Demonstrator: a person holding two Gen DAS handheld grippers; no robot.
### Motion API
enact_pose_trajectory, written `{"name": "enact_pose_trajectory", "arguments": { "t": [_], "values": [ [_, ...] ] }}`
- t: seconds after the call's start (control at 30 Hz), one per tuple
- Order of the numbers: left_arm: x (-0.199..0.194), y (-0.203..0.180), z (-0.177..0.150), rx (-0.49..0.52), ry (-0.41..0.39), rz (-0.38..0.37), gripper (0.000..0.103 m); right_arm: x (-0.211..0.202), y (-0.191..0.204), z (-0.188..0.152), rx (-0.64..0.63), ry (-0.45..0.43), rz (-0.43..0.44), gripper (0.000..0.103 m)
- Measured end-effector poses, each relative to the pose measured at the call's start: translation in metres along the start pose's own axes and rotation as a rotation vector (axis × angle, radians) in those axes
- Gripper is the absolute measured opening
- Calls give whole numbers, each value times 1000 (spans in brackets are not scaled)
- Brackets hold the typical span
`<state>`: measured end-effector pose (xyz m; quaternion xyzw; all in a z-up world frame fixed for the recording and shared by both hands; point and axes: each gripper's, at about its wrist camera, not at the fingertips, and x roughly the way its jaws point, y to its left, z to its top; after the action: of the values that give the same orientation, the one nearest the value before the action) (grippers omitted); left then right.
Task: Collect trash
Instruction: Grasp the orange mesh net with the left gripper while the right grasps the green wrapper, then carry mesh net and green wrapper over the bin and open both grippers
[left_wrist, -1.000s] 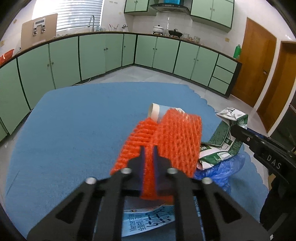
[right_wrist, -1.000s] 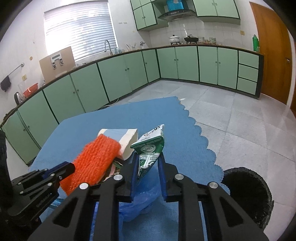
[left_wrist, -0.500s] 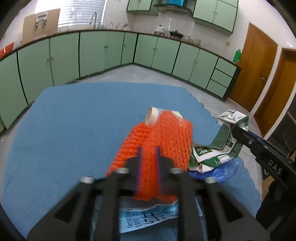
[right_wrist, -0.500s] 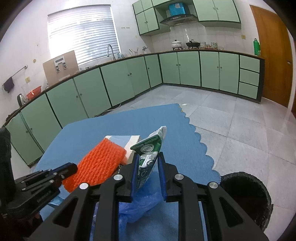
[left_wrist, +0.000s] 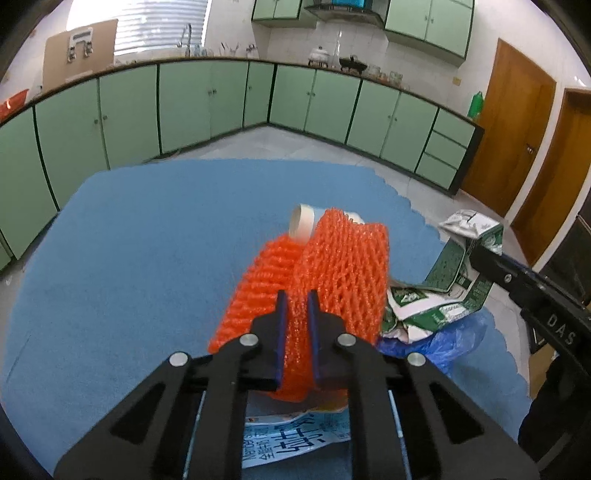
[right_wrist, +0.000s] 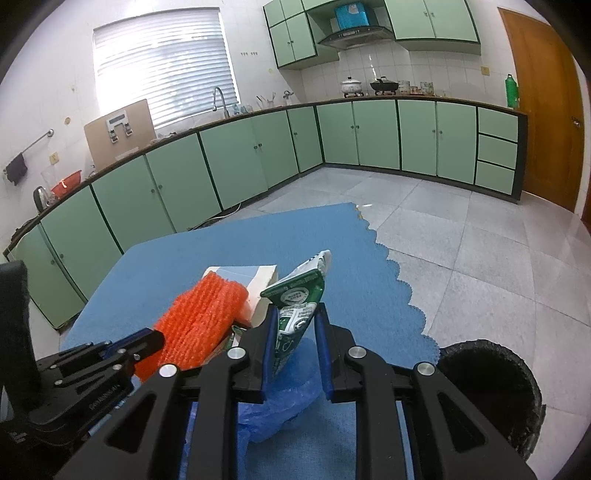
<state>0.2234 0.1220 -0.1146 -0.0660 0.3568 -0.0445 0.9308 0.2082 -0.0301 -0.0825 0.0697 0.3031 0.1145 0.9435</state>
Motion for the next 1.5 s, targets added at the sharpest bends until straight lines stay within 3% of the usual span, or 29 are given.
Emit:
{"name": "enact_pose_trajectory", "arguments": {
  "t": [0.4,0.7,1.07,1.5],
  "values": [
    [-58,-6,27,-27,-155,-36,9,-31,3,19,-8,-90,83,17],
    [-82,-23,35,-19,-202,-68,9,-62,0,40,-5,-159,136,16],
    [-87,-64,34,20,-215,-135,9,-97,-32,43,8,-209,83,16],
    [-58,-147,19,111,-170,-249,9,-133,-113,29,65,-211,-88,16]
  ]
}}
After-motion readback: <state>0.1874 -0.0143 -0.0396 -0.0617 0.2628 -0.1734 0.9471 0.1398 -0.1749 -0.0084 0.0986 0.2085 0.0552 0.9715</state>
